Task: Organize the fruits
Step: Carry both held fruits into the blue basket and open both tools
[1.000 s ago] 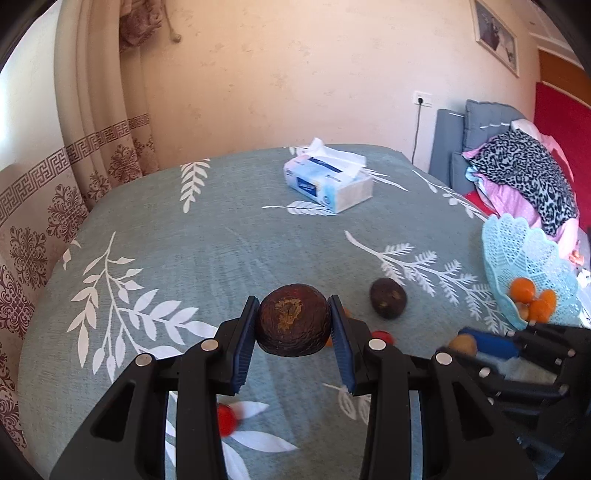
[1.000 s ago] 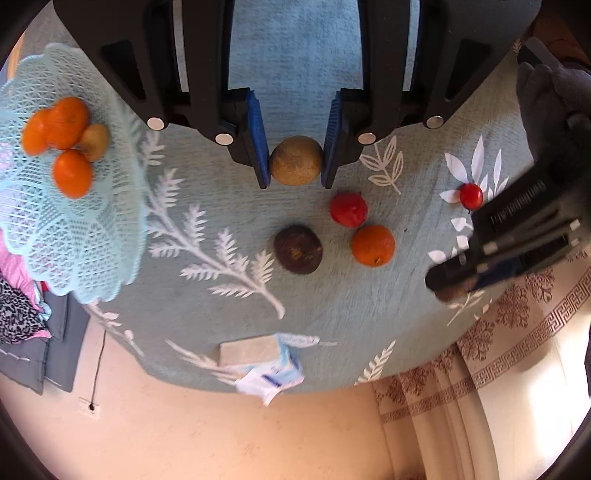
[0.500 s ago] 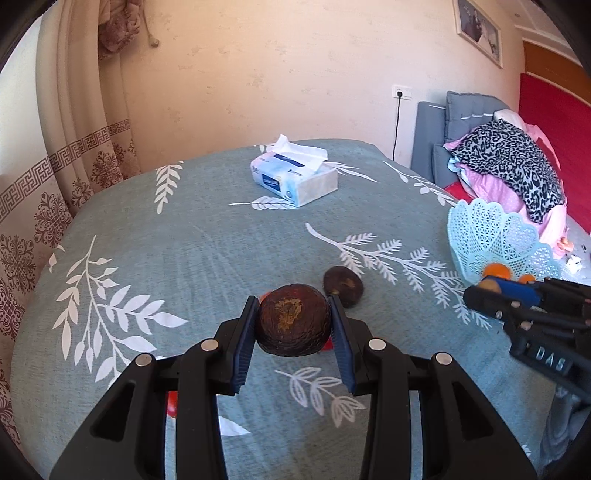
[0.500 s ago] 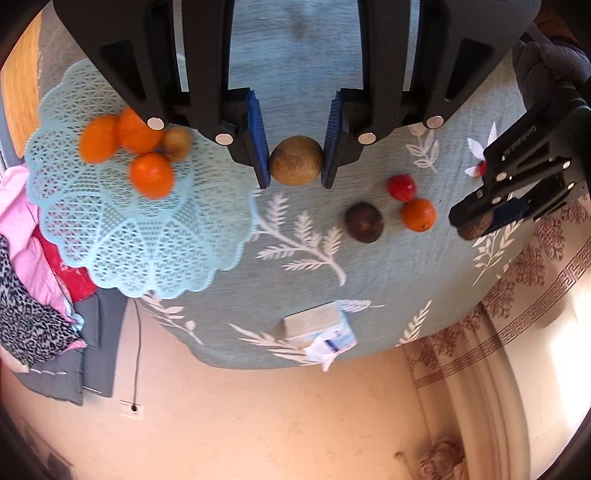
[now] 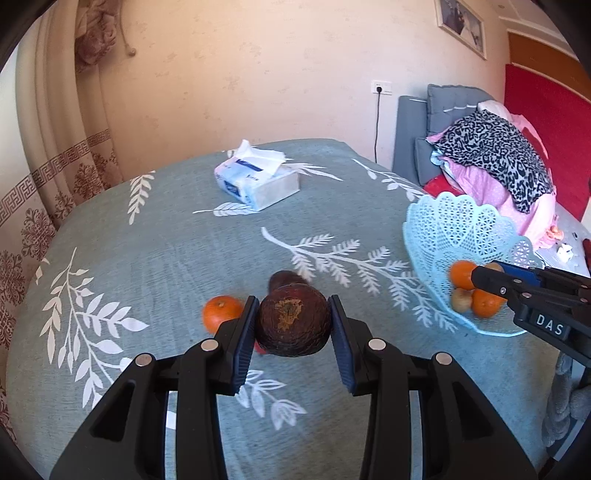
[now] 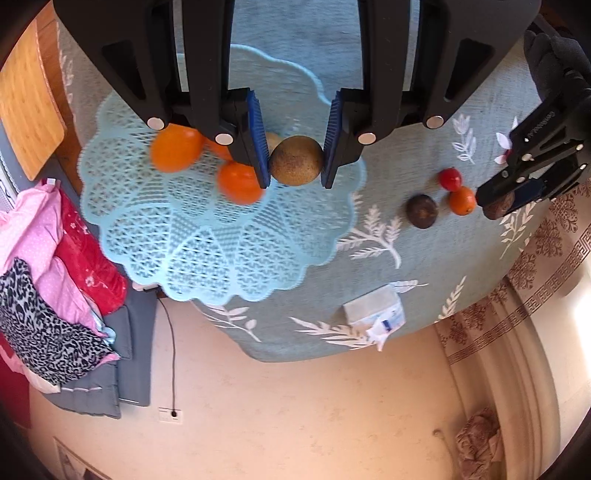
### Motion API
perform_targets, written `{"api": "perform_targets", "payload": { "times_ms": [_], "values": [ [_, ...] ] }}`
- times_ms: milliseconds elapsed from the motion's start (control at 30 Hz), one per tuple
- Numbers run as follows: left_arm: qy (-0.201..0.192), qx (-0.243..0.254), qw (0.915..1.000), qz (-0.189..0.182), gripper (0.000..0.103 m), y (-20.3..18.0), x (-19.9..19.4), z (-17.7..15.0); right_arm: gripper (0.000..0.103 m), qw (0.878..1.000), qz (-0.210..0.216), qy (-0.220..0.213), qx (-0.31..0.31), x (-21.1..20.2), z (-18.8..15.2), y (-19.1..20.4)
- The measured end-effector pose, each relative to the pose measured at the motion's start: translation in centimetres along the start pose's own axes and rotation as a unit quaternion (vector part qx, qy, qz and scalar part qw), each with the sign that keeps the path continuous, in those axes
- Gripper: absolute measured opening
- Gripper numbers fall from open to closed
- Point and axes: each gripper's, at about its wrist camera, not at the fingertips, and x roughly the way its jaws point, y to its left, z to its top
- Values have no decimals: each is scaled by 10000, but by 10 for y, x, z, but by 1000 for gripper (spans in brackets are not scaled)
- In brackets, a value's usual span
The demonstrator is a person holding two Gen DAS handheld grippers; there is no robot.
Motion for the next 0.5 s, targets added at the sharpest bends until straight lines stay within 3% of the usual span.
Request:
{"api": "perform_targets", "payload": {
  "times_ms": [200, 267, 500],
  "values": [
    [3, 149, 9999, -87, 38, -24, 0, 6, 30, 9998, -87, 22, 179, -2, -7, -24],
    [2, 212, 9997, -126, 38, -33, 1, 9, 45, 9997, -111, -21, 227, -3, -9, -30],
    [17, 360, 9987, -369, 38, -61, 3, 14, 46, 9989, -303, -223, 264, -12, -12, -45]
  ]
}}
